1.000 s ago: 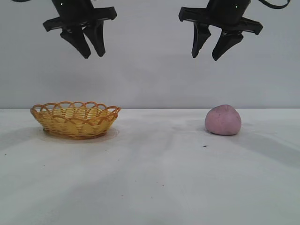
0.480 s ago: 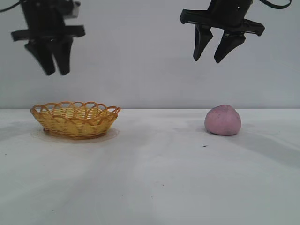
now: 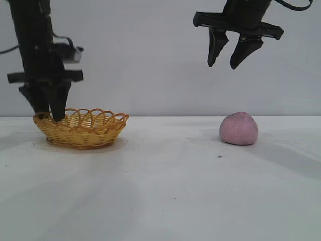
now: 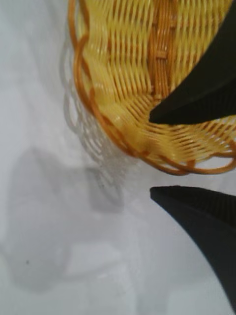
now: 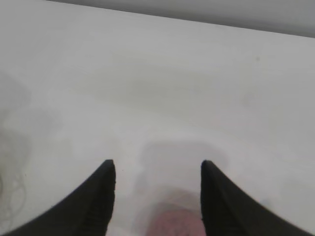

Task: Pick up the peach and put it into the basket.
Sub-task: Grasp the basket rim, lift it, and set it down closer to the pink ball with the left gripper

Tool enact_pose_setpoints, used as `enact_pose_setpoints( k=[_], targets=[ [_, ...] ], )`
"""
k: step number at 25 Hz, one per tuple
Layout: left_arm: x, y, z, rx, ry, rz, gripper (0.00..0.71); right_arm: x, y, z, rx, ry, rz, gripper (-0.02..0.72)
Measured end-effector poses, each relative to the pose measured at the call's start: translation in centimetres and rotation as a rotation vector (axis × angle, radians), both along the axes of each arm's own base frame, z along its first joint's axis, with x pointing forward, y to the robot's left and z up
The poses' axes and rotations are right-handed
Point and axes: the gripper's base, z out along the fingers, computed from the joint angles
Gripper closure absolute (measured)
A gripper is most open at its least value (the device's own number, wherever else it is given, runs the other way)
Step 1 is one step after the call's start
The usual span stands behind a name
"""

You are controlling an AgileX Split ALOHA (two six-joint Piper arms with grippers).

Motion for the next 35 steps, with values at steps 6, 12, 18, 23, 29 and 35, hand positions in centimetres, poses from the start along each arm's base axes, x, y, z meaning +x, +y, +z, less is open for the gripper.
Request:
enact_pose_setpoints(
  k=[6,12,18,23,29,35],
  targets=[
    [-0.3,-1.9,3.7,-0.264,-0.038,0.102,0.71,-0.1,-0.1,-0.1,-0.027,0.014,0.011,0.368],
    [-4.9,-3.6,4.5,-0.509,-0.06,0.279,0.71,-0.2,-0.2,-0.2,-0.039,0.021,0.015,0.368],
    [-12.4,-4.9,2.0,-0.534,-0.074,0.33,0.71,-0.2,-0.2,-0.2,-0.037,0.018,0.014,0.368],
    [-15.1,-4.2,-0.6,-0.483,0.0,0.356,0.71,-0.2,-0.2,-0.2,-0.032,0.02,0.013,0.368],
    [-16.2,-4.0,-1.5,-0.458,0.034,0.329,0.71,-0.2,-0.1,-0.2,-0.027,0.021,0.011,0.368],
    [-16.4,-4.1,-2.5,-0.449,0.073,0.322,0.71,-0.2,-0.1,-0.2,-0.027,0.021,0.011,0.368]
  ],
)
